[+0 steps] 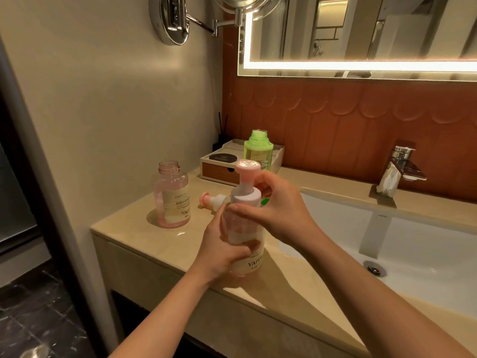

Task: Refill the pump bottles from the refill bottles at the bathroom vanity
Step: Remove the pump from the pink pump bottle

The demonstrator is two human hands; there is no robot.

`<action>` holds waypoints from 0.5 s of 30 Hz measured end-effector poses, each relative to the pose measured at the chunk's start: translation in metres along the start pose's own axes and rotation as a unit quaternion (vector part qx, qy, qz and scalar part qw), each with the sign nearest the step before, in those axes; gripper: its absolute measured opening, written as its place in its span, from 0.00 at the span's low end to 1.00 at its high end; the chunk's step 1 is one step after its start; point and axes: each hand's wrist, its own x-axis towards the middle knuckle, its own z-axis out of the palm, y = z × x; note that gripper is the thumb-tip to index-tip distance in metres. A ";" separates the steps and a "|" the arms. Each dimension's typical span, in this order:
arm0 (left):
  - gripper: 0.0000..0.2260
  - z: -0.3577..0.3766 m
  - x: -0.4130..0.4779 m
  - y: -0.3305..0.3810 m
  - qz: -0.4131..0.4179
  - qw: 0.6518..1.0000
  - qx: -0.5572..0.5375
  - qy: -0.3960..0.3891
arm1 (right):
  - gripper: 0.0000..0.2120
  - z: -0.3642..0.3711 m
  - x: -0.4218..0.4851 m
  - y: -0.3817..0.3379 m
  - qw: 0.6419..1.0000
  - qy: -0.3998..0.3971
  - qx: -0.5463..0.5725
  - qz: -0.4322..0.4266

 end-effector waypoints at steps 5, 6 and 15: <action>0.38 0.001 -0.001 0.004 -0.009 1.000 -0.009 0.002 | 0.28 -0.016 -0.002 -0.001 0.989 -0.119 0.087 -0.003; 0.38 0.002 -0.001 0.004 -0.009 1.000 -0.009 0.003 | 0.31 -0.014 -0.003 0.000 0.992 -0.115 0.054 0.005; 0.32 0.001 0.000 0.001 -0.004 1.000 0.012 0.015 | 0.21 -0.009 -0.005 -0.001 1.000 -0.022 0.013 -0.005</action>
